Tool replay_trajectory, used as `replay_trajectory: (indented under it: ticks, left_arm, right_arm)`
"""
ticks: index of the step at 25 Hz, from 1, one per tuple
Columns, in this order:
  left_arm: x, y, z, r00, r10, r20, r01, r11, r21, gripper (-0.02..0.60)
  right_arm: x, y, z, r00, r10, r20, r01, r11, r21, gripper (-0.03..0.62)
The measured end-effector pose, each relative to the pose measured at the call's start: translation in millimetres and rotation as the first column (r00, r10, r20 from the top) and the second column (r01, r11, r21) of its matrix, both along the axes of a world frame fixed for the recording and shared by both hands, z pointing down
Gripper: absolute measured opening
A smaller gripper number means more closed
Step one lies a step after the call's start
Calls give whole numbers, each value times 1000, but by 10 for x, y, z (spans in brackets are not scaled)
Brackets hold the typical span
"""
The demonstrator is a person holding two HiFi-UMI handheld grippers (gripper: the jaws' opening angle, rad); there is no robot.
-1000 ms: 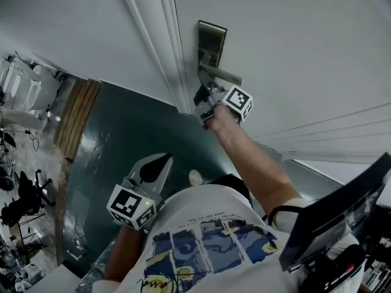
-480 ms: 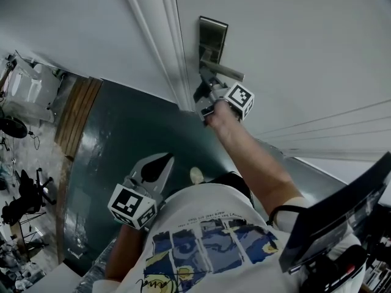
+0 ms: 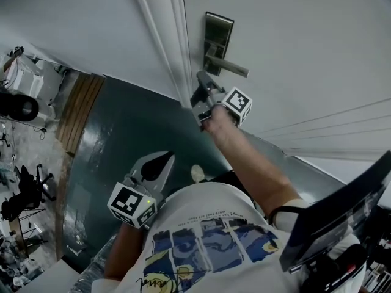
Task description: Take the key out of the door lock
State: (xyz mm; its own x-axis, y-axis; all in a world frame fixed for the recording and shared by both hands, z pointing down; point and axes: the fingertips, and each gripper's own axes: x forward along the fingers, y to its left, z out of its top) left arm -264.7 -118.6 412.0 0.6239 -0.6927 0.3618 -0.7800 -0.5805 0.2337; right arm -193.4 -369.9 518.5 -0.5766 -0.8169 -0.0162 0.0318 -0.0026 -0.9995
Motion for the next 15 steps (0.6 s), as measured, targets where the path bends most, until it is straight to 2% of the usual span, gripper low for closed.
replay_trajectory:
  ticks: [8, 13, 15]
  left_arm:
    - [85, 23, 71, 1000, 2, -12, -2, 1000, -2, 5]
    - [122, 20, 129, 1000, 7, -17, -7, 1000, 1, 5]
    - [136, 95, 117, 1000, 7, -21, -7, 1000, 3, 5]
  right_arm:
    - [26, 130, 101, 999, -30, -23, 30, 999, 21, 23]
    - [-34, 285, 192, 997, -67, -34, 66, 998, -15, 23]
    - [-48, 418, 172, 996, -81, -37, 81, 997, -3, 23]
